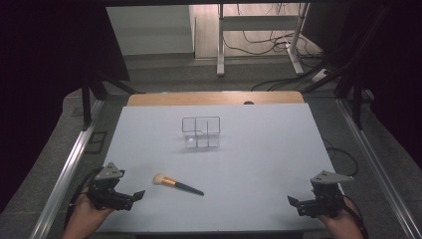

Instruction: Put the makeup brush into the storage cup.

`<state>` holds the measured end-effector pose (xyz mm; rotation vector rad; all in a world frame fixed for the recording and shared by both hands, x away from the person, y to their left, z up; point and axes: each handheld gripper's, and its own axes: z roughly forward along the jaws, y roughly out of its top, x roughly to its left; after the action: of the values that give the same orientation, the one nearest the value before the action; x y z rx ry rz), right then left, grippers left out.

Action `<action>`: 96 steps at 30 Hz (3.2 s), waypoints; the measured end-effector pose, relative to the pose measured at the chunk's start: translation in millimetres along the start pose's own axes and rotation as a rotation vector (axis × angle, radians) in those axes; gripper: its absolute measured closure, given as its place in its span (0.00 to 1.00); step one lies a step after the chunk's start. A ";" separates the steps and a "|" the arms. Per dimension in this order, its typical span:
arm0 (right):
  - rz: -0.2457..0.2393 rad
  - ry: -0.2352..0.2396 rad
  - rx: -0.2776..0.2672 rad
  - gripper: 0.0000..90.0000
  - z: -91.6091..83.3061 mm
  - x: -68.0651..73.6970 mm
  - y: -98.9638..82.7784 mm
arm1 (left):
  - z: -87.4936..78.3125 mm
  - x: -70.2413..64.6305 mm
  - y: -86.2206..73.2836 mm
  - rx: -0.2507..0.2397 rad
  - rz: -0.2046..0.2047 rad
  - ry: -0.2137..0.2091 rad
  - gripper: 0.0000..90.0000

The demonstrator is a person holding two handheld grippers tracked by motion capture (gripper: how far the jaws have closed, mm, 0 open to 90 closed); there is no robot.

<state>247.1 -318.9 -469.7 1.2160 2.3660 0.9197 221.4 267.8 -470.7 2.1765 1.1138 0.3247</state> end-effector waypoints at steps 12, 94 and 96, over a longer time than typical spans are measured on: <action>0.004 -0.002 -0.008 0.00 -0.3 -0.6 0.1 | 3.0 0.7 14.4 0.038 0.024 -0.004 0.00; 0.013 0.006 0.003 0.00 1.7 -1.2 -0.9 | 81.6 -19.1 98.7 0.229 0.202 -0.091 0.00; 0.012 0.006 0.005 0.00 1.9 -1.2 -0.9 | 85.2 -18.4 97.2 0.236 0.203 -0.093 0.00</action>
<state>248.2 -319.5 -471.7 1.2323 2.3695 0.9237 312.9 174.6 -469.3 2.4933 0.9207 0.1852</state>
